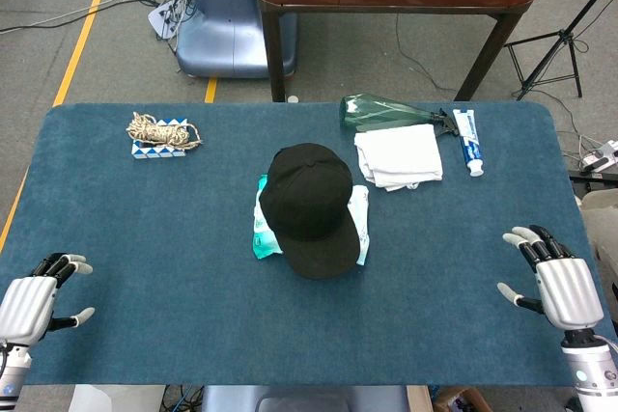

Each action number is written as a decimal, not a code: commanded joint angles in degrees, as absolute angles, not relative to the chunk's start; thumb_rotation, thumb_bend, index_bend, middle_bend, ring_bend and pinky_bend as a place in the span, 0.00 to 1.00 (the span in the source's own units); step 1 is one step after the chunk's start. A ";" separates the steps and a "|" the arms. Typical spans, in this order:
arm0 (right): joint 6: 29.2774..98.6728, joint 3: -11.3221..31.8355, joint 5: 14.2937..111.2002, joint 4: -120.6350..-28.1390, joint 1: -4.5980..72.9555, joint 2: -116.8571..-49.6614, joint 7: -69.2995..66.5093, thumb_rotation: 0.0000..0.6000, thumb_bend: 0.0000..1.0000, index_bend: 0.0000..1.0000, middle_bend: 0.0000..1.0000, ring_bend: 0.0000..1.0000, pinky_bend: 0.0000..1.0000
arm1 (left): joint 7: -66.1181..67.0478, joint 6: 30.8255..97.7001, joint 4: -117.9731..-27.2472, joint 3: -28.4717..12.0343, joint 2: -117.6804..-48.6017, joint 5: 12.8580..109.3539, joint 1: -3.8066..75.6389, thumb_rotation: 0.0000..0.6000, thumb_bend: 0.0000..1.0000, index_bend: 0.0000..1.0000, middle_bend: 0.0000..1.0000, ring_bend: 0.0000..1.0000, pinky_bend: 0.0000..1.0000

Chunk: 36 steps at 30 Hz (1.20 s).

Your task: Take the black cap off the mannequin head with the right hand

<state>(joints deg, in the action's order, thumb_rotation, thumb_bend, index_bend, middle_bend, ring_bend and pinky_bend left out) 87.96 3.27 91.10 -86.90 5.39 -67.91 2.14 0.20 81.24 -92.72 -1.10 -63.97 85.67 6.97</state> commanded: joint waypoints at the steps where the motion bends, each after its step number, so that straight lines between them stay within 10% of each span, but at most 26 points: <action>1: 87.62 3.25 90.85 -87.12 5.52 -67.71 2.28 1.00 0.00 0.28 0.25 0.17 0.39 | 0.33 81.19 -92.79 -1.14 -63.99 85.56 7.00 1.00 0.07 0.38 0.29 0.18 0.41; 14: 88.63 3.14 92.43 -87.17 5.77 -68.00 1.91 1.00 0.00 0.30 0.31 0.21 0.40 | 0.33 81.58 -93.37 -1.18 -63.57 84.74 6.48 1.00 0.07 0.38 0.31 0.19 0.41; 26: 94.63 5.10 100.39 -84.15 8.34 -73.37 4.59 1.00 0.00 0.42 0.66 0.58 0.79 | 1.09 80.82 -93.75 -0.83 -63.58 84.54 6.56 1.00 0.07 0.40 0.33 0.20 0.41; 36: 89.27 5.79 104.91 -86.61 14.36 -77.14 12.82 1.00 0.00 0.45 0.86 0.76 0.93 | 0.41 81.14 -93.96 -0.82 -63.07 84.34 6.20 1.00 0.07 0.40 0.33 0.21 0.41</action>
<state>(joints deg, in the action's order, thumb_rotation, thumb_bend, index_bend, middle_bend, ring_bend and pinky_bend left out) 90.59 5.80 104.04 -85.77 13.22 -76.35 11.40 0.43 81.12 -93.95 -0.81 -63.09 84.35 6.22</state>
